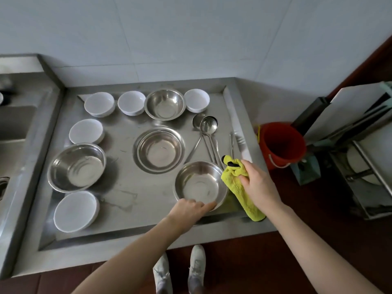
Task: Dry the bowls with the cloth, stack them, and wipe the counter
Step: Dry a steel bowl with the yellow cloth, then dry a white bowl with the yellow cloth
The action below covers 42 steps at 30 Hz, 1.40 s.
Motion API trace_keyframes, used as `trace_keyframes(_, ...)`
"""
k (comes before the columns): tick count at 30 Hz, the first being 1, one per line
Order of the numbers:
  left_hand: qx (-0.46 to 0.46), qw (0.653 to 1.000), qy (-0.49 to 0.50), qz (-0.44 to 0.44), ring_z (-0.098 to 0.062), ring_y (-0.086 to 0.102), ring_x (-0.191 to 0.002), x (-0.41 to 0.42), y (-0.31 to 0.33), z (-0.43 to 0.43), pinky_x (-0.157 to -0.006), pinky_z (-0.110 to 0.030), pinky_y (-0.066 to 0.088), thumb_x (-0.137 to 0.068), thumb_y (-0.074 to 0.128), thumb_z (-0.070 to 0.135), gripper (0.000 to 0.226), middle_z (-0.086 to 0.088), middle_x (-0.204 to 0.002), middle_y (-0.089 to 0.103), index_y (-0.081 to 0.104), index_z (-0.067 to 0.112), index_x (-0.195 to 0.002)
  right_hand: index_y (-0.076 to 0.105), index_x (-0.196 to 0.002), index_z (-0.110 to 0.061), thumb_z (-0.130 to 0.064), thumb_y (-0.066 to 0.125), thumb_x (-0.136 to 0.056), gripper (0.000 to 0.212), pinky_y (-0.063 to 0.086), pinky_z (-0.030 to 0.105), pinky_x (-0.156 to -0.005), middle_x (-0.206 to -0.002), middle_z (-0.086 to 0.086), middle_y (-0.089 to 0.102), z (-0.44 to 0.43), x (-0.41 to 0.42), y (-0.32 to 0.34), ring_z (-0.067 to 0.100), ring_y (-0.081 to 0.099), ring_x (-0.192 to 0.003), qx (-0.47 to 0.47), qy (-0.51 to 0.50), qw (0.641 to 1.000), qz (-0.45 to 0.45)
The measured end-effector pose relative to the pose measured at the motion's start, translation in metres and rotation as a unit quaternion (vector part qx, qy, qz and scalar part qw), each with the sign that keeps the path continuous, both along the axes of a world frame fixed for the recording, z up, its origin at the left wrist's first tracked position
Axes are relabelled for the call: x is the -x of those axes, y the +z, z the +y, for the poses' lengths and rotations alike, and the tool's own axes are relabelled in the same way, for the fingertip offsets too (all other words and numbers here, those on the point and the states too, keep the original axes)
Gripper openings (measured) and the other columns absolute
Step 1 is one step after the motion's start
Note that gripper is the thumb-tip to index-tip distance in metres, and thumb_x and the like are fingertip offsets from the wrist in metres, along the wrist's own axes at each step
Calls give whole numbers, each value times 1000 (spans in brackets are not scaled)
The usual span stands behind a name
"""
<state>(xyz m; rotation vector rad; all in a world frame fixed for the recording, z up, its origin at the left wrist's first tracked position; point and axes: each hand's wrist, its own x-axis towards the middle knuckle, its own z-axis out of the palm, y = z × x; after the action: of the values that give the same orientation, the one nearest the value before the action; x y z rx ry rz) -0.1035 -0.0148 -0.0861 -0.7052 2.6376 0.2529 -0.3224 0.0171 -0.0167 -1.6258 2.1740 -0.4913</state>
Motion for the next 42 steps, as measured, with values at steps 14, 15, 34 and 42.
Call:
trace_keyframes(14, -121, 930, 284, 201, -21, 64, -101, -28, -10, -4, -82, -34, 51, -97, 53, 35, 46, 2, -117, 66, 44, 26, -141, 42, -140, -20, -19, 52, -95, 46, 45, 32, -91, -133, -2, 54, -19, -18, 16, 20, 54, -115, -8, 69, 998, -7)
trace_keyframes(15, -113, 911, 321, 234, -19, 66, -98, -36, -6, -5, -80, -33, 51, -96, 54, 33, 40, 5, -111, 69, 49, 25, -136, 41, -141, -21, -20, 52, -96, 46, 45, 33, -92, -134, -2, 53, -23, -24, 20, 21, 53, -116, -5, 81, 997, -7)
trace_keyframes(34, -47, 693, 692, 196, -27, 42, -126, -303, 4, -22, -99, -38, 44, -92, 57, 20, 42, -6, -137, 45, 50, 19, -134, 42, -138, -26, -22, 52, -96, 44, 42, 21, -84, -122, -5, 59, -95, -271, 16, 15, 57, -107, -37, 305, 950, -53)
trace_keyframes(42, -127, 732, 644, 179, -34, 54, -112, -334, -23, -65, -92, -43, 49, -89, 51, 11, 60, -11, -128, 47, 34, 26, -145, 39, -139, -30, -28, 51, -96, 45, 53, 32, -82, -113, -7, 62, -100, -318, -25, 12, 61, -95, -109, 233, 965, -41)
